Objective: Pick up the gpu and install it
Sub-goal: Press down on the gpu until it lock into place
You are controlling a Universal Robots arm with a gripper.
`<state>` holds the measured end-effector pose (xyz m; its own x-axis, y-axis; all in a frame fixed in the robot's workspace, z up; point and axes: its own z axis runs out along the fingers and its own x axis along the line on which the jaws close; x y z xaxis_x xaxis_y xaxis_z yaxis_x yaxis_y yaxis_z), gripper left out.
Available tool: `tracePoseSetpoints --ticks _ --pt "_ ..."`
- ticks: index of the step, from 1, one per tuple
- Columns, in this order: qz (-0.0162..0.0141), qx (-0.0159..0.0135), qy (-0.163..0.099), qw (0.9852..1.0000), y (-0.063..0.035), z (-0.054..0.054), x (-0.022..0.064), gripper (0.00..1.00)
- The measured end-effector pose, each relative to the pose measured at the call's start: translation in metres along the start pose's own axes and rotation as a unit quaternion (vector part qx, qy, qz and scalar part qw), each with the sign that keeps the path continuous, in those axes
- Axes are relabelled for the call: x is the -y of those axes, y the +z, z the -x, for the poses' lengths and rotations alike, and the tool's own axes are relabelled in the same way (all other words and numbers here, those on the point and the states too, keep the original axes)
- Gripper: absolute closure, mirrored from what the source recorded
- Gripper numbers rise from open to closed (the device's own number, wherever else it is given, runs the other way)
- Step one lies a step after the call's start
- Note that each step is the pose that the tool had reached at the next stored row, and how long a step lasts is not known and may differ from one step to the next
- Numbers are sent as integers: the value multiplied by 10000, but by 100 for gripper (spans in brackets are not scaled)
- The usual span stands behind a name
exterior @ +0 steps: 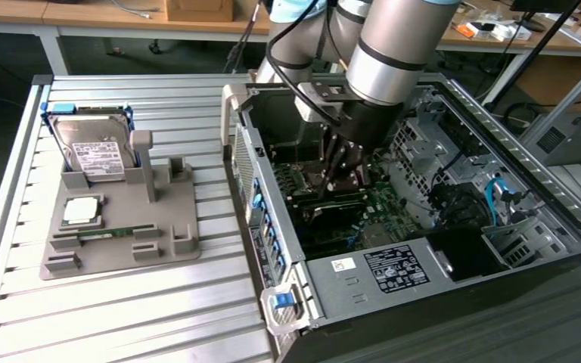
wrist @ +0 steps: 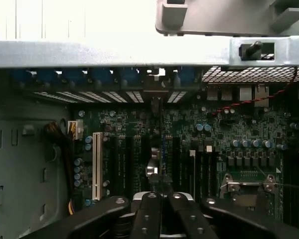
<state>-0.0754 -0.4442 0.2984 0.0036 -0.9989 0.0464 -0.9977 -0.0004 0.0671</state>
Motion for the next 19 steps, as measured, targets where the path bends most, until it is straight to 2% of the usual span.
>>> tracePoseSetpoints --ticks 5,9,15,19 --pt "-8 0 0 10000 16 5 -158 89" --pt "-9 0 0 10000 82 12 -319 89" --pt "-9 -1 0 10000 211 19 -319 89" --pt "-9 0 0 10000 252 21 -325 89"
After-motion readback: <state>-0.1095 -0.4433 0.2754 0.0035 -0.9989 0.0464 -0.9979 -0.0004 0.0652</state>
